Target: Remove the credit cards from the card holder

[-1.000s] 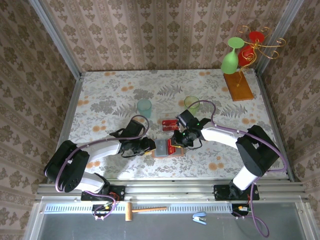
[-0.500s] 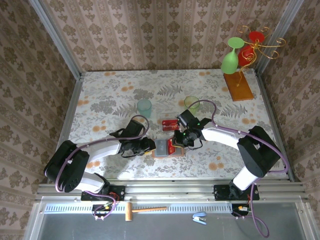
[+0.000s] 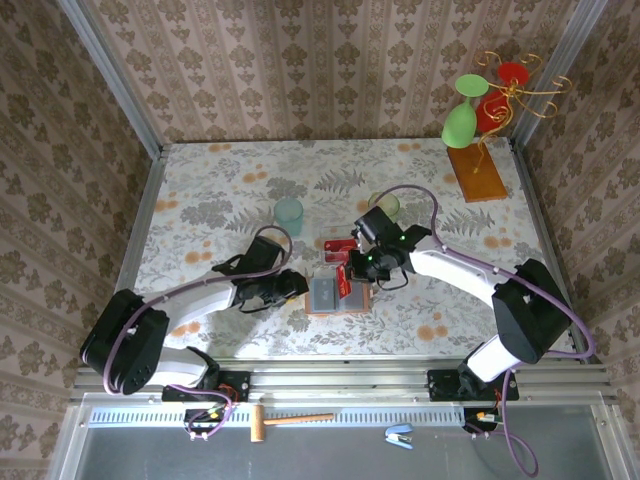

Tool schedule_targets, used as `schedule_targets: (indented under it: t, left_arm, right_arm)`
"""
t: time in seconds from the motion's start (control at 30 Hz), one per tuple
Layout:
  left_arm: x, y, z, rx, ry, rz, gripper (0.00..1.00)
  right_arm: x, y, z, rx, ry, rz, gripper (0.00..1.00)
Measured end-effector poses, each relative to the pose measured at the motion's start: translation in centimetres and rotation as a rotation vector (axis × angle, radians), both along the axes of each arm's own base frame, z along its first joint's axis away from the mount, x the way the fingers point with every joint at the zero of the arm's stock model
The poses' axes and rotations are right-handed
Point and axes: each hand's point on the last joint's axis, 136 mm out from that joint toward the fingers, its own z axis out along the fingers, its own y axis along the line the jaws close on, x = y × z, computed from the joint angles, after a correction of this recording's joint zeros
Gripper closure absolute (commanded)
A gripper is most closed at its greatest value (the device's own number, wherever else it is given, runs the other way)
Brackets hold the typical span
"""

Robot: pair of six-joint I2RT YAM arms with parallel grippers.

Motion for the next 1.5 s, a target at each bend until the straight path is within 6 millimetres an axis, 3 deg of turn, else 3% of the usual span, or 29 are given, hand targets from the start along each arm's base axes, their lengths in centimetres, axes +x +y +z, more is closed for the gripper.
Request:
schedule_targets:
  t: [0.3, 0.57, 0.83, 1.2, 1.5]
  left_arm:
    - [0.8, 0.8, 1.1, -0.017, -0.028, 0.036, 0.66]
    - [0.6, 1.4, 1.4, -0.025, -0.041, 0.051, 0.66]
    - [0.4, 2.3, 1.9, -0.024, -0.062, 0.071, 0.65]
    - [0.3, 2.7, 2.3, -0.021, -0.077, 0.085, 0.65]
    - [0.4, 3.0, 2.2, -0.01, -0.074, 0.096, 0.65]
  right_arm:
    - [2.0, -0.3, 4.0, -0.141, -0.222, 0.344, 1.0]
    - [2.7, -1.7, 3.6, -0.34, -0.348, 0.78, 1.0]
    - [2.4, -2.5, 3.1, -0.414, -0.391, 1.099, 1.0]
    - [4.4, -1.5, 3.1, -0.428, -0.424, 1.264, 1.0]
    - [7.6, -0.8, 2.9, -0.454, -0.431, 1.309, 1.0]
